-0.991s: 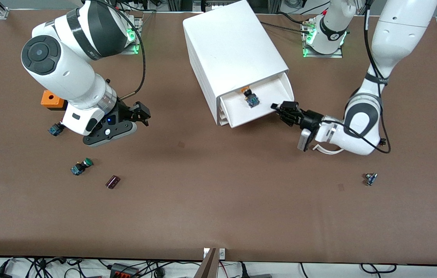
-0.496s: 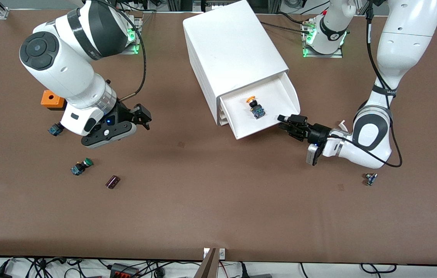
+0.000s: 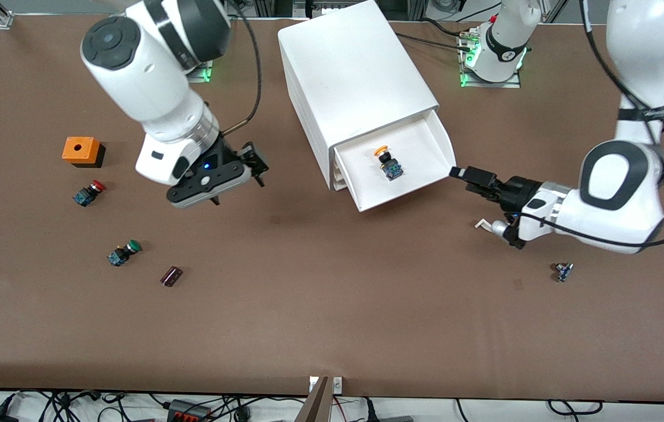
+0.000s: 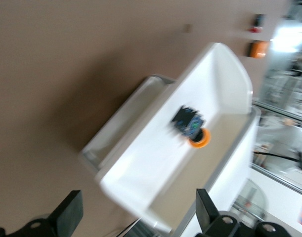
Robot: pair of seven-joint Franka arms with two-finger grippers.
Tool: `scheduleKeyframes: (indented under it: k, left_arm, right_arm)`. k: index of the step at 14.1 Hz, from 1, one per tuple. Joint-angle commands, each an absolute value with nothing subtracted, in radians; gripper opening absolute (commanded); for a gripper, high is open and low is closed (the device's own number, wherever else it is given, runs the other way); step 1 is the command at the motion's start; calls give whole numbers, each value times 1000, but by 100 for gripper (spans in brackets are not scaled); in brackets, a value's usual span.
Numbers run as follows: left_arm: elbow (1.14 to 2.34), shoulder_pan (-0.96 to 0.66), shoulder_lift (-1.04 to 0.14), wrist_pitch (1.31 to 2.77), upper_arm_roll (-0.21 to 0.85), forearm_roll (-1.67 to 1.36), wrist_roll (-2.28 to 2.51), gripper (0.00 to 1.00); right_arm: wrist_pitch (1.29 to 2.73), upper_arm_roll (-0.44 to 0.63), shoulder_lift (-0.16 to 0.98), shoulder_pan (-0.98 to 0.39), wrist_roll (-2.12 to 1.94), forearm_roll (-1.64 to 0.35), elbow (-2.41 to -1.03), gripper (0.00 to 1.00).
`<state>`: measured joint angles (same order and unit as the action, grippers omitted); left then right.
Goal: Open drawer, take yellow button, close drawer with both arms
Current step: 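Release the drawer with the left gripper while the right gripper reaches over it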
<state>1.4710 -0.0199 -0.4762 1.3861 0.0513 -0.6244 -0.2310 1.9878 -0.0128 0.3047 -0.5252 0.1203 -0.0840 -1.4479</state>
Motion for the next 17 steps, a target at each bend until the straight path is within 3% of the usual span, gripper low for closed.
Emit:
scheduleKeyframes:
  k: [1, 4, 9, 12, 14, 17]
  left_arm:
    - [1355, -40, -463, 1348, 66, -342, -76, 100]
    - [1322, -75, -448, 1358, 66, -36, -25, 100]
    - [1183, -63, -463, 1376, 48, 0, -32, 100]
    - [1193, -58, -425, 1396, 48, 12, 7, 100]
    - [1303, -57, -355, 1474, 52, 15, 87, 100]
    - [1587, -55, -200, 1707, 58, 15, 117, 100]
  right_arm:
    - [1982, -3, 371, -607, 153, -89, -1362, 100]
    - [1983, -2, 406, -682, 259, -52, -1338, 100]
    - [1982, 0, 466, -788, 344, -49, -1280, 100]
    - [1983, 3, 527, -840, 389, -48, -1217, 100]
    - [1986, 6, 574, -871, 461, -8, -1169, 100]
    - [2025, 6, 623, -899, 497, 9, -1141, 100]
